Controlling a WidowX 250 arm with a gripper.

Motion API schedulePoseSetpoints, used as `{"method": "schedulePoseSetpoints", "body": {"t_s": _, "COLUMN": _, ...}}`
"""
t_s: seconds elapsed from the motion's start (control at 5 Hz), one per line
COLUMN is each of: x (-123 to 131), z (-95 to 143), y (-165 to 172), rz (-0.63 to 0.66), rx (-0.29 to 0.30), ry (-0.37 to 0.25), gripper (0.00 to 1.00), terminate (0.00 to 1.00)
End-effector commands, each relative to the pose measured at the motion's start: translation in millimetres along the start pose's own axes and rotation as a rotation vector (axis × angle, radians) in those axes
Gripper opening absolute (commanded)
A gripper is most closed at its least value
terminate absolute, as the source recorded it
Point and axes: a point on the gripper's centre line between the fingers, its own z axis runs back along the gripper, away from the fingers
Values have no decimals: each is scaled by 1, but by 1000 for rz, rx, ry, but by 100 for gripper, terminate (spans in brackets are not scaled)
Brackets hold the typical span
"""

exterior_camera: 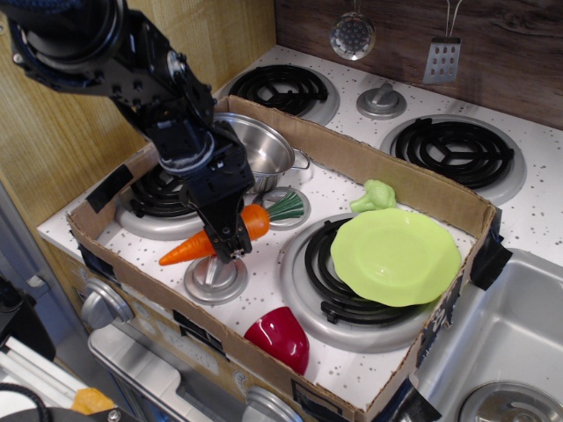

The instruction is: Take carrot off plate

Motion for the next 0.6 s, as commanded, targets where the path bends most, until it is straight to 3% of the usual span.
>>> {"method": "schedulePoseSetpoints", "body": {"t_s": 0.0, "x": 11, "z": 3, "y": 18, "rz": -10, "rx": 56, "ry": 16, "gripper": 100, "terminate": 0}}
{"method": "schedulePoseSetpoints", "body": {"t_s": 0.4, "x": 36, "z": 32, "y": 16, "rz": -4, "rx": 74, "ry": 42, "gripper": 100, "terminate": 0}}
